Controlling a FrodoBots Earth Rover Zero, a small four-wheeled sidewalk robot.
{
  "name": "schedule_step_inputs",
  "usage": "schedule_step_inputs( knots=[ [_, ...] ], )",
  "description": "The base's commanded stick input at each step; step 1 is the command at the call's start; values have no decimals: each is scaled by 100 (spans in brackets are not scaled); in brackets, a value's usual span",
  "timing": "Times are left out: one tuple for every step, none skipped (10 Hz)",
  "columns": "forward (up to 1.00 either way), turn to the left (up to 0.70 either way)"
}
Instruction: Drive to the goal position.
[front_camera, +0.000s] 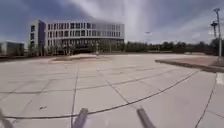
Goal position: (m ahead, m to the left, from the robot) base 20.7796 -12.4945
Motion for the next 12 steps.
schedule_step_inputs(
  knots=[
    [50,0],
    [50,0],
    [50,0],
    [50,0],
    [50,0],
    [50,0],
    [50,0],
    [50,0],
    [50,0],
    [50,0],
    [50,0],
    [50,0]
  ],
)
